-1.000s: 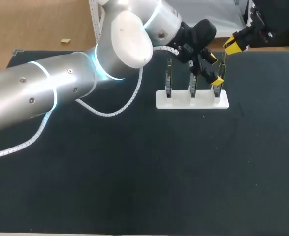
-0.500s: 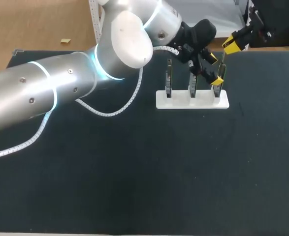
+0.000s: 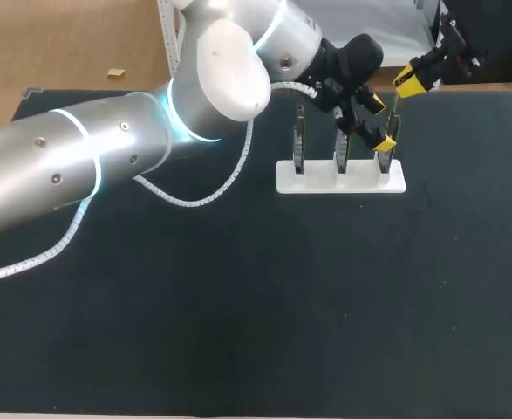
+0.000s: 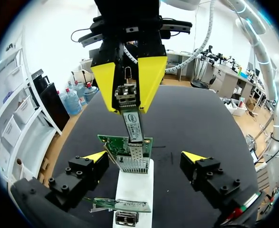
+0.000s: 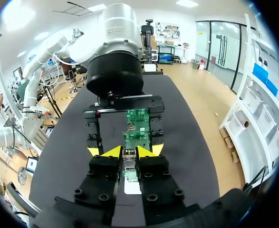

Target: Pick up the optical module with the left hand, and insert it into the network port with the right hand.

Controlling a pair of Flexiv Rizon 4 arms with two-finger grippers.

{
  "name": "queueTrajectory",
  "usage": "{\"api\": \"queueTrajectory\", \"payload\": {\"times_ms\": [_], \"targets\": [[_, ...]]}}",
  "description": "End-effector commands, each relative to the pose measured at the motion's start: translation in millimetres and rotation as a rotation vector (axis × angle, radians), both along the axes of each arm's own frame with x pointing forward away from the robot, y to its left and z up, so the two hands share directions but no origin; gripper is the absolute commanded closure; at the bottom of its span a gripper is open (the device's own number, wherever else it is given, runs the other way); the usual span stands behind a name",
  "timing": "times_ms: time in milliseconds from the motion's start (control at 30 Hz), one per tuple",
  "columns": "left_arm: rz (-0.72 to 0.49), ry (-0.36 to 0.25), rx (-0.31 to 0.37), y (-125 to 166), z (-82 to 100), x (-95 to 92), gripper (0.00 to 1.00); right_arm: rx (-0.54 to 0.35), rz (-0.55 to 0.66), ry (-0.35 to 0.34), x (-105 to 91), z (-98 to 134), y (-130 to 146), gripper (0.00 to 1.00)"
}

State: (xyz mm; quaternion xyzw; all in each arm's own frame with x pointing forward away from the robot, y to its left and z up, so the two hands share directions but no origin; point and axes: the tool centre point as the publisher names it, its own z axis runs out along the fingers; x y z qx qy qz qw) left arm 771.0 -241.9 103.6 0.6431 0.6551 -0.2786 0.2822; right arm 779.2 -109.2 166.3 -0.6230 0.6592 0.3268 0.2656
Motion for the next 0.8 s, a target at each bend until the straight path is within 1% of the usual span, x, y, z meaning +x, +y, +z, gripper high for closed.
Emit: {"api": "queueTrajectory", "payload": {"times_ms": [33,267,800], "targets": [[-0.002,0.004,0.005,-1.5,0.3,2.6,0.0,0.005,-0.003,-0.007,1.0,-0.7,1.7,1.0],[-0.002,0.004,0.005,-1.5,0.3,2.6,0.0,0.01,-0.006,-0.023,2.6,2.0,2.1,1.0],[-0.002,0.004,0.005,-1.5,0.3,2.6,0.0,-0.001,-0.007,-0.009,1.4,-3.5,1.2,1.0]]}}
